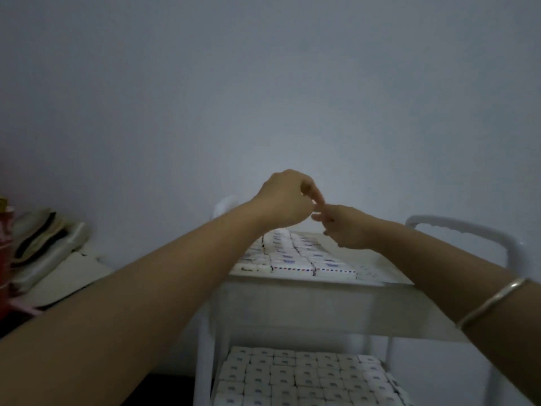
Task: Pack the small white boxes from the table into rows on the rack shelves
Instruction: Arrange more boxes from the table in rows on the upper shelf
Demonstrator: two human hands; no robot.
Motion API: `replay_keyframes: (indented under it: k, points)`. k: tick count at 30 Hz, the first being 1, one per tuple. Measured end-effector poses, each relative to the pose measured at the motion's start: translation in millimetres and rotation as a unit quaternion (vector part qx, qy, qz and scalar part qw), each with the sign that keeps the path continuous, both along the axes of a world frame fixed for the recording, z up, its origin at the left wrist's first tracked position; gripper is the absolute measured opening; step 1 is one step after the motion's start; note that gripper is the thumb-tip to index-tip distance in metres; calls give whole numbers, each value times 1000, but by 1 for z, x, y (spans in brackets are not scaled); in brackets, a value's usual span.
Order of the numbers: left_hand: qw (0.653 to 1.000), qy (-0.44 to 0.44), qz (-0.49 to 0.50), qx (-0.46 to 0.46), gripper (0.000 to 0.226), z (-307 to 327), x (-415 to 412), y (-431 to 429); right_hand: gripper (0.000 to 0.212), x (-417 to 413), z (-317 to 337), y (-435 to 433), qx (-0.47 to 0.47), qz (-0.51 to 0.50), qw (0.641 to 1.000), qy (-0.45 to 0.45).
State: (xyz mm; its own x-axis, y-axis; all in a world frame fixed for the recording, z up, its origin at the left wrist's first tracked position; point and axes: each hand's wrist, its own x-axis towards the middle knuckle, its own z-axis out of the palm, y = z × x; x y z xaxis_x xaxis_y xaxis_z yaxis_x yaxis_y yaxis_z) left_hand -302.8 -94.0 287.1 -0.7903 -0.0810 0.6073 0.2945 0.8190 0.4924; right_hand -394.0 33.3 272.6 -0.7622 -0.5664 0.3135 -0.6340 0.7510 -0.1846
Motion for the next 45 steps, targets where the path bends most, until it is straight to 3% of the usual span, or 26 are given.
replay_keyframes:
  k: [6,10,15,19,23,27,30,34,37,40,45]
  points:
    - [996,27,-23,84,35,-19,97,-22,24,96,-16,3,-156,-46,978,129]
    - [985,-42,-29,165,34,-87,173,-65,19,184,-70,-20,-230,56,967,98]
    - [962,-156,92,205,28,-205,256,-131,15,249,-167,-68,-96,162,980,-59]
    - [943,-279,109,147,22,-273,321,-176,17,269,-231,-105,-11,214,960,-183]
    - [948,-247,176,92,28,-308,356,-204,21,282,-276,-141,-9,238,962,-135]
    - [945,-194,259,51,17,-325,354,-214,33,272,-293,-167,65,117,990,37]
    - [935,-176,309,10,34,-327,337,-212,45,256,-296,-173,160,29,987,10]
    - [907,-279,314,-14,62,-330,311,-208,54,243,-300,-170,177,27,984,-3]
    - [899,-309,310,-21,60,-330,302,-205,52,242,-300,-164,115,51,992,2]
    - [919,-260,297,7,50,-328,302,-203,49,243,-296,-160,2,73,994,-87]
    - [938,-166,227,203,42,-318,306,-193,40,243,-286,-148,-130,120,973,-152]
